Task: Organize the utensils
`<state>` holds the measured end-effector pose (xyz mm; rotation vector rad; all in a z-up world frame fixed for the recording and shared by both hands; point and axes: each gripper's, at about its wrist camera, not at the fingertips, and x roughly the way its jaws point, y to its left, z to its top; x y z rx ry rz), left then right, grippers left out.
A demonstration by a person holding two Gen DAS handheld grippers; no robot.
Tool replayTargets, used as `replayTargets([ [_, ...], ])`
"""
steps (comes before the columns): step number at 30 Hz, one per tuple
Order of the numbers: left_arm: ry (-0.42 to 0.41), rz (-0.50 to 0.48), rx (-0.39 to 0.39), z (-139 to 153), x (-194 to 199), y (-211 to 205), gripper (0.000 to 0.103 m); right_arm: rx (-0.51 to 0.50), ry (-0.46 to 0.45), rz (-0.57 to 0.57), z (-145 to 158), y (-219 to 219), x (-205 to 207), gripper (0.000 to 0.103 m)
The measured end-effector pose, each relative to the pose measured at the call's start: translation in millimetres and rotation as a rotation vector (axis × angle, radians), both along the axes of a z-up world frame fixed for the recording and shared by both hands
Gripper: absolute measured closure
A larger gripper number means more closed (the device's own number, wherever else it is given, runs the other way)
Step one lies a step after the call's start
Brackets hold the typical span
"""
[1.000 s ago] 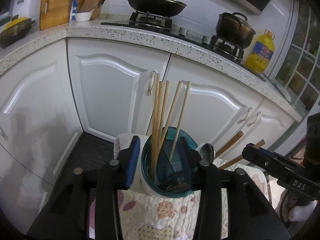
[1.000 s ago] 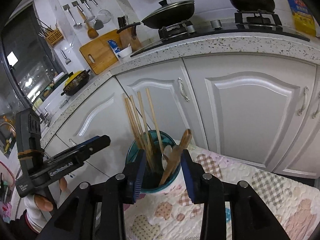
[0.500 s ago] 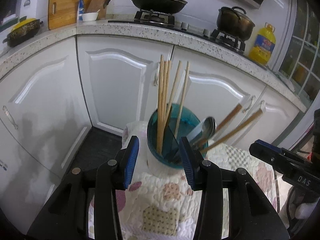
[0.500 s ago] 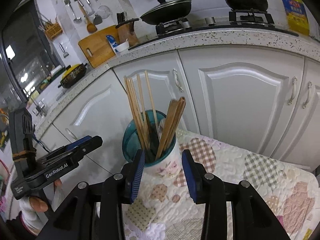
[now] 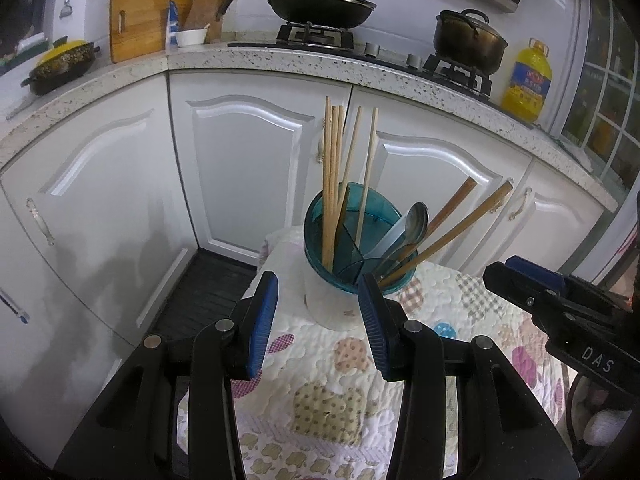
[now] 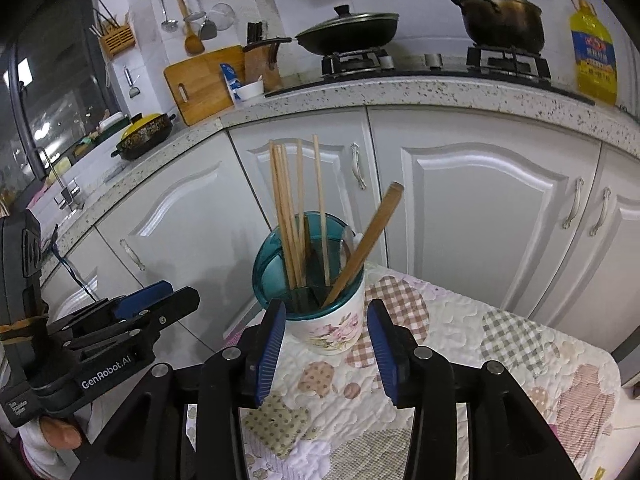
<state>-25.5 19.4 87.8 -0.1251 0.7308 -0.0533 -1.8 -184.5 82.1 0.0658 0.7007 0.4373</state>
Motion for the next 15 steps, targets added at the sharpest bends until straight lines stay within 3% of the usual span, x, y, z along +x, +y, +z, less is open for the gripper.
replayTargets([
  [10, -0.039, 0.012, 0.025, 8.9, -13.7, -1.2, 0.062, -0.015, -0.015, -0.003, 4.8, 9.6, -9.7, 0.060],
  [15, -0.052, 0.022, 0.038, 12.0, -17.2, -0.4, 0.062, -0.024, -0.025, -0.005, 6.9, 12.0, -11.1, 0.054],
])
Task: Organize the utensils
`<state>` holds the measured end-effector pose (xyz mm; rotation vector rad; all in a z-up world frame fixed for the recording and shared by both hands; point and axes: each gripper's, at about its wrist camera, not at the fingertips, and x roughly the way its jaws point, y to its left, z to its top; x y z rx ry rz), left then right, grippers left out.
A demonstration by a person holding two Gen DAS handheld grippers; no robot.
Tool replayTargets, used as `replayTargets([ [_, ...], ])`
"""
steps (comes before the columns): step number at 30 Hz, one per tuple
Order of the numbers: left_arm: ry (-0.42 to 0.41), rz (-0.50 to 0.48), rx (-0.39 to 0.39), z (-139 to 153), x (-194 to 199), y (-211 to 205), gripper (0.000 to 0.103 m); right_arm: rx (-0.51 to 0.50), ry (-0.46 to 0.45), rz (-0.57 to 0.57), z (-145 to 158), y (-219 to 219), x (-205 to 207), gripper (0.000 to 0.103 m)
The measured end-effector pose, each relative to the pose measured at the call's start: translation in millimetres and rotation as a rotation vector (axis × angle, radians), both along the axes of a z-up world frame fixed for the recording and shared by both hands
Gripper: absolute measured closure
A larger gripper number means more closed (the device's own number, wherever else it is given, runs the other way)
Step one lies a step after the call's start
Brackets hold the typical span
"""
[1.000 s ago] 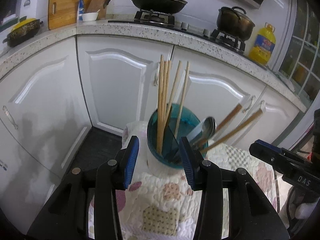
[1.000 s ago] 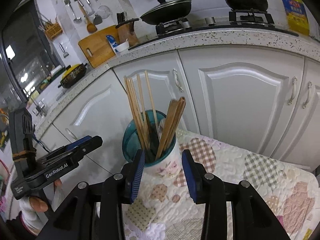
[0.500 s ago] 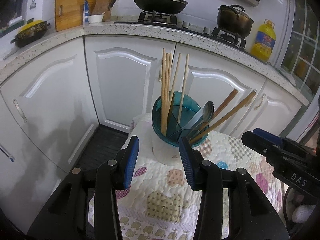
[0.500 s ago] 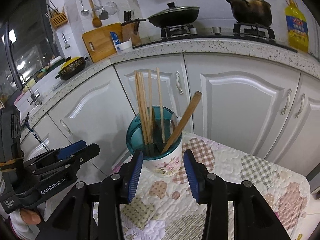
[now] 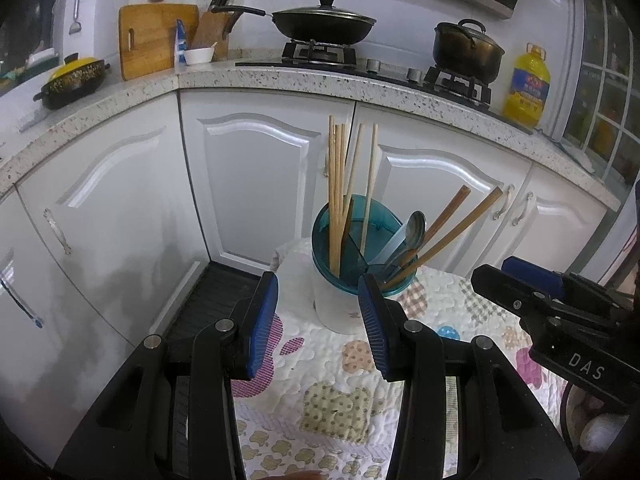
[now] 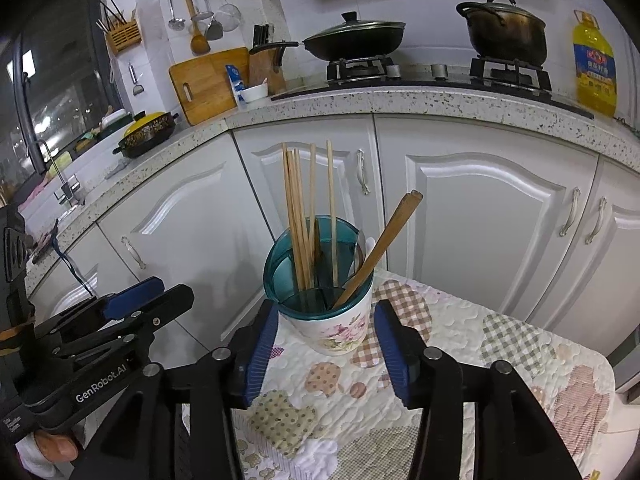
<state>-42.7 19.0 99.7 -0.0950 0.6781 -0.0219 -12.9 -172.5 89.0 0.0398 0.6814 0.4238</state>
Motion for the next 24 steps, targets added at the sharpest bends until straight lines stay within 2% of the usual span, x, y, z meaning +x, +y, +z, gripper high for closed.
replayTargets([
  [24, -0.013, 0.011, 0.022, -0.3, -0.9, 0.5, 0.062, -0.019, 0.005, 0.008, -1.3, 7.2, 1.8, 0.054],
])
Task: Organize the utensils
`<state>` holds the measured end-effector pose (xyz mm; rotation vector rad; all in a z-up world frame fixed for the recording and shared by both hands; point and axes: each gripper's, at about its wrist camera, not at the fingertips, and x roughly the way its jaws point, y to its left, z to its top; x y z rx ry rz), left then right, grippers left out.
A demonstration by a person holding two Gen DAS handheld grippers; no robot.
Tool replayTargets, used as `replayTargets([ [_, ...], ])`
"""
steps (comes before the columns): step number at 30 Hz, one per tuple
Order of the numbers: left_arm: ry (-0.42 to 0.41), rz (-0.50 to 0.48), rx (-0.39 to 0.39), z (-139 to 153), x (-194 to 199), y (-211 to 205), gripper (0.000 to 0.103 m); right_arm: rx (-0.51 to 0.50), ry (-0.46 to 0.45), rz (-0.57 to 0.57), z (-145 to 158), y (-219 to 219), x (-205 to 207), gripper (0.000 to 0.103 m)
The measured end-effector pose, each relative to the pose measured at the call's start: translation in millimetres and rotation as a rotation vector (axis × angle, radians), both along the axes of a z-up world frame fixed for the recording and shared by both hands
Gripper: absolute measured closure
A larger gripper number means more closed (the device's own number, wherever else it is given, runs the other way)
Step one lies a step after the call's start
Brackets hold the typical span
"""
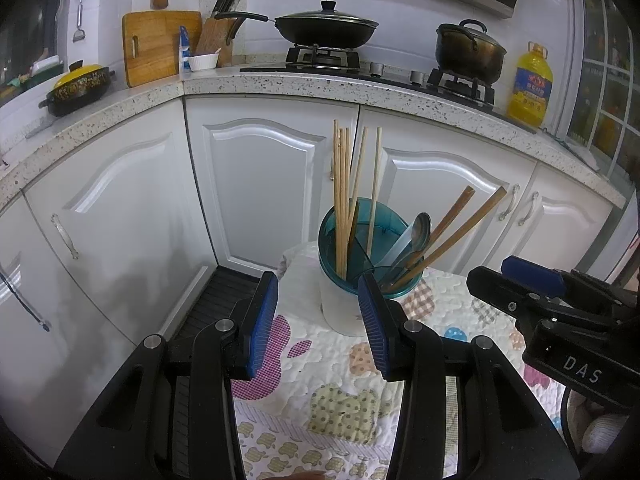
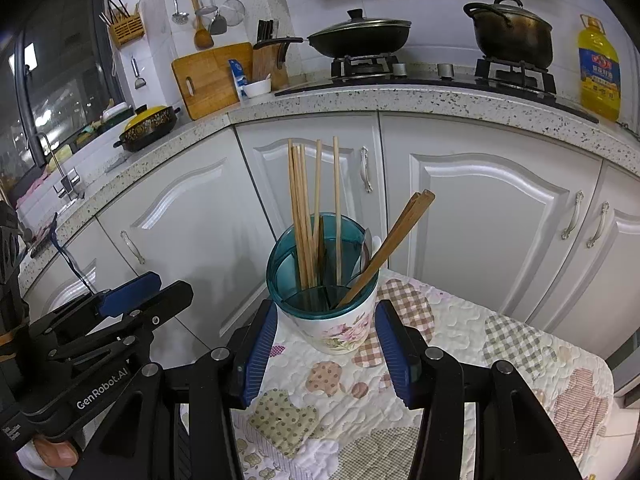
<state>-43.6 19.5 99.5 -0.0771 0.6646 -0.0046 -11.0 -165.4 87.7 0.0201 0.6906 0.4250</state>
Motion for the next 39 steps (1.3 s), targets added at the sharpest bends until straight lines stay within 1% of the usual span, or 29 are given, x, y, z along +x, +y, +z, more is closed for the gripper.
replayTargets([
  [39, 0.008, 0.006, 0.008, -6.5, 2.0, 0.7, 0.062, -0.008, 0.015, 0.011, -5.8, 3.0, 1.8, 0.053],
])
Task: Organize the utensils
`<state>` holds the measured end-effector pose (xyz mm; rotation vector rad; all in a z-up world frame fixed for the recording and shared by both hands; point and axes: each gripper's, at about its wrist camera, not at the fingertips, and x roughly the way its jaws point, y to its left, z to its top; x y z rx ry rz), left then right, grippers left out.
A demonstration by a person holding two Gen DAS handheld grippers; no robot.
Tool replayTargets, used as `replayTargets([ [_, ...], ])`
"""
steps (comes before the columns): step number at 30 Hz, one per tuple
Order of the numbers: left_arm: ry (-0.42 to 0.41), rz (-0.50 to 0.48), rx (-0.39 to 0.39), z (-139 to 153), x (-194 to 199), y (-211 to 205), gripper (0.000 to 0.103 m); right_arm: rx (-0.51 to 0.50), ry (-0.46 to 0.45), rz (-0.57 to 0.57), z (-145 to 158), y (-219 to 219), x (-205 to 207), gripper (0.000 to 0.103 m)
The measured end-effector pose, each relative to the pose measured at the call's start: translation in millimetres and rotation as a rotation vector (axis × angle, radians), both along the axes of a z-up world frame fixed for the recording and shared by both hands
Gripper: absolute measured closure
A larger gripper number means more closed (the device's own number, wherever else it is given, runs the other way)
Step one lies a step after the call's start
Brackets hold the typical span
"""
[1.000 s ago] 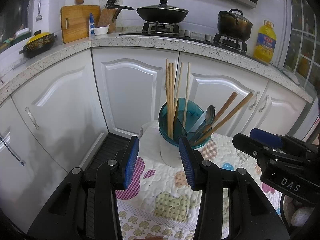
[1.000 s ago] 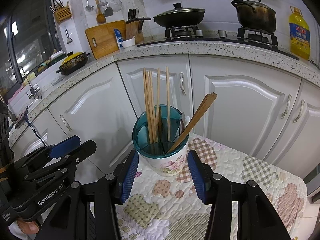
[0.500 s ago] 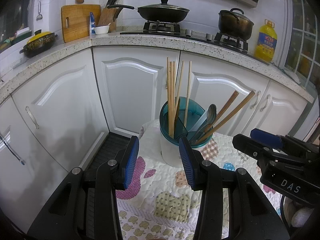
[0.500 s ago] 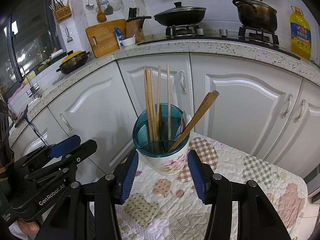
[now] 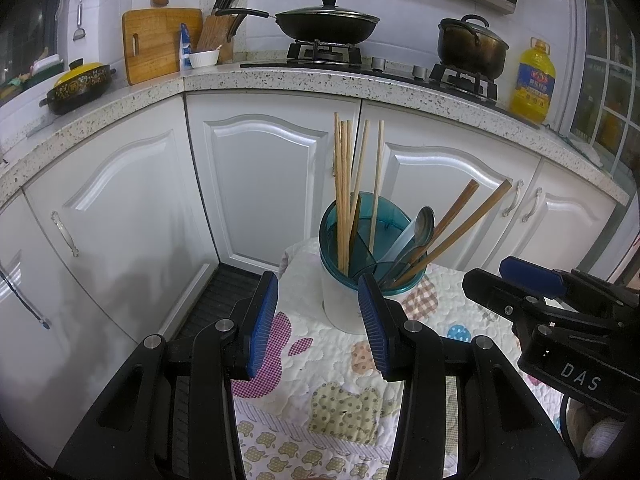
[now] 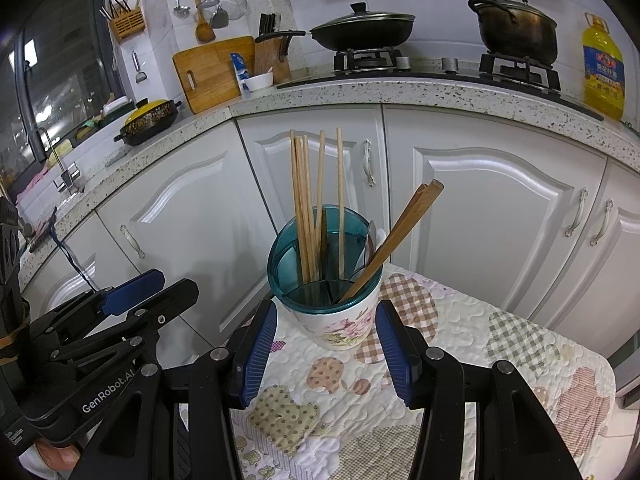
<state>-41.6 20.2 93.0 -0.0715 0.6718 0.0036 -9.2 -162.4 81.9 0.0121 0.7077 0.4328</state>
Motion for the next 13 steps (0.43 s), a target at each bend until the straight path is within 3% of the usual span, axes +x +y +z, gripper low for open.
replayTargets([
  [13, -0.007, -0.010, 0.014, -8.2, 1.7, -2.1, 0.062, -0.003, 0.017, -0.035, -12.3, -19.4, 0.5, 0.053],
])
